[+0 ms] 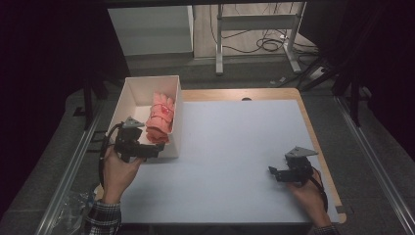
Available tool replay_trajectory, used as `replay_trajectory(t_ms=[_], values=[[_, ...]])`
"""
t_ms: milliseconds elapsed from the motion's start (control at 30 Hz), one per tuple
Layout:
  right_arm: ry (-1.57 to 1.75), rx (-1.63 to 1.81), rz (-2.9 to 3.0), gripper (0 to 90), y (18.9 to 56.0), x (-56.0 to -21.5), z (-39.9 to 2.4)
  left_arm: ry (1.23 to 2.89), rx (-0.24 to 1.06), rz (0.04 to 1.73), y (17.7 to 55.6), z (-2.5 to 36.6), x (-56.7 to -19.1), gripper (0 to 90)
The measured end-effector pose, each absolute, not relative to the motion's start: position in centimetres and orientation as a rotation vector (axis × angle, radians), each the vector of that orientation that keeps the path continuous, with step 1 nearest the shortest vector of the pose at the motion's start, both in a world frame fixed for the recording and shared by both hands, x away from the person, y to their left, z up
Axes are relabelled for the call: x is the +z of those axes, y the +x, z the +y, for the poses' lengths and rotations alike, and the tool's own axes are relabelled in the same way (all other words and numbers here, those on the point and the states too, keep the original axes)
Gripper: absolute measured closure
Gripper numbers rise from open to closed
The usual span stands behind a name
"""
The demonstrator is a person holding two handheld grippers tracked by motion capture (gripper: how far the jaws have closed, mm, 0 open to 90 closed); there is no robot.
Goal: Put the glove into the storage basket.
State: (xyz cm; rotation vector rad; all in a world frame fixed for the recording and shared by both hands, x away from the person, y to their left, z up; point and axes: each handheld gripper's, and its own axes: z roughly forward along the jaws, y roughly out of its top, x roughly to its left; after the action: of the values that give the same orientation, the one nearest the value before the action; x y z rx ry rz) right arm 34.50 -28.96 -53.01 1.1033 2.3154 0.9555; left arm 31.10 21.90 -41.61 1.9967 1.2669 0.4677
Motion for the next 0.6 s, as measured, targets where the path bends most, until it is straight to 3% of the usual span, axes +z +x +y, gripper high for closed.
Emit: replay_trajectory(t_ms=[600], values=[[1.103, 0.955, 2.314, 16.8, 34.5, -53.0, -29.0, 2.035, 0.420, 1.096, 28.3, 18.5, -45.1, 2.4]])
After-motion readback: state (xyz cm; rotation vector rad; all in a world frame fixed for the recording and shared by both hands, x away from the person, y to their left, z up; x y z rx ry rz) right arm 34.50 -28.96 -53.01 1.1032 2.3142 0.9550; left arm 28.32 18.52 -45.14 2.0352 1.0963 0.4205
